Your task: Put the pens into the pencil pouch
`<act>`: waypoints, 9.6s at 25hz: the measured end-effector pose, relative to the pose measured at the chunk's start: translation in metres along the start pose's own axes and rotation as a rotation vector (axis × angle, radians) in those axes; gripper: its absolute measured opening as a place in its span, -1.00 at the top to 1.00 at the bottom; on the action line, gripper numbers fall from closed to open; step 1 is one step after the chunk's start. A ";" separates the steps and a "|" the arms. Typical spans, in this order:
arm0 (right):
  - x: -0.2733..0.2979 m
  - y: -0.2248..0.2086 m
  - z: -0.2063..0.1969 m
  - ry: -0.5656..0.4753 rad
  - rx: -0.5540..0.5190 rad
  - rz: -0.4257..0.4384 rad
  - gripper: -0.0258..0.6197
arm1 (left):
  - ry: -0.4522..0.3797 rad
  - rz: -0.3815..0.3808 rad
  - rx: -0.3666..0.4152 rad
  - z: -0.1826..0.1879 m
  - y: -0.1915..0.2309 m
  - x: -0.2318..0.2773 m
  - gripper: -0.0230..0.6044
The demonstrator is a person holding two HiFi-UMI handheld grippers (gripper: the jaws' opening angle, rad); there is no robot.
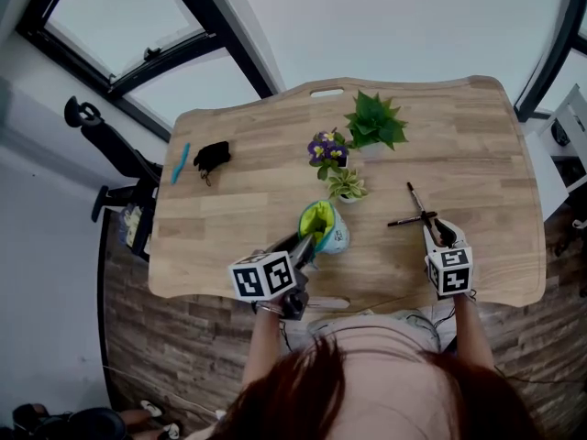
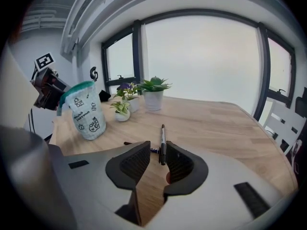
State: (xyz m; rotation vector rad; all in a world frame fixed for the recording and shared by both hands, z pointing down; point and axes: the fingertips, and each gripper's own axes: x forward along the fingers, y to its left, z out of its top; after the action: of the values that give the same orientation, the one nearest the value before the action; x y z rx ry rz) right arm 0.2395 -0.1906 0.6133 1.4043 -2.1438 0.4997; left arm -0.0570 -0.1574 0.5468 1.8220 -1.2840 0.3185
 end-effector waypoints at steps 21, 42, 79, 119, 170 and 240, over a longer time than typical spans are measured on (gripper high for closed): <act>0.033 -0.012 -0.037 0.126 -0.005 -0.007 0.76 | -0.072 0.001 0.072 0.007 -0.014 -0.001 0.85; -0.011 -0.005 0.014 -0.020 0.011 0.003 0.77 | -0.082 -0.093 0.109 0.010 -0.041 -0.003 0.87; -0.110 0.114 0.125 -0.099 -0.114 0.259 0.77 | 0.049 -0.279 0.282 0.012 -0.050 0.000 0.86; -0.060 0.195 0.094 0.444 -0.784 0.509 0.77 | 0.135 -0.384 0.389 -0.014 -0.074 -0.004 0.86; -0.047 0.159 0.152 -0.027 -0.300 0.275 0.86 | 0.055 -0.378 0.207 0.005 -0.066 0.001 0.87; 0.038 -0.022 -0.023 0.465 -0.491 0.311 0.61 | 0.026 -0.283 0.045 0.005 -0.043 0.027 0.87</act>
State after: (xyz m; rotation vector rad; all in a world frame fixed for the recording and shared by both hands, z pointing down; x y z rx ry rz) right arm 0.2530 -0.2137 0.6552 0.6187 -1.9216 0.3351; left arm -0.0096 -0.1743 0.5393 2.0005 -0.9904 0.2156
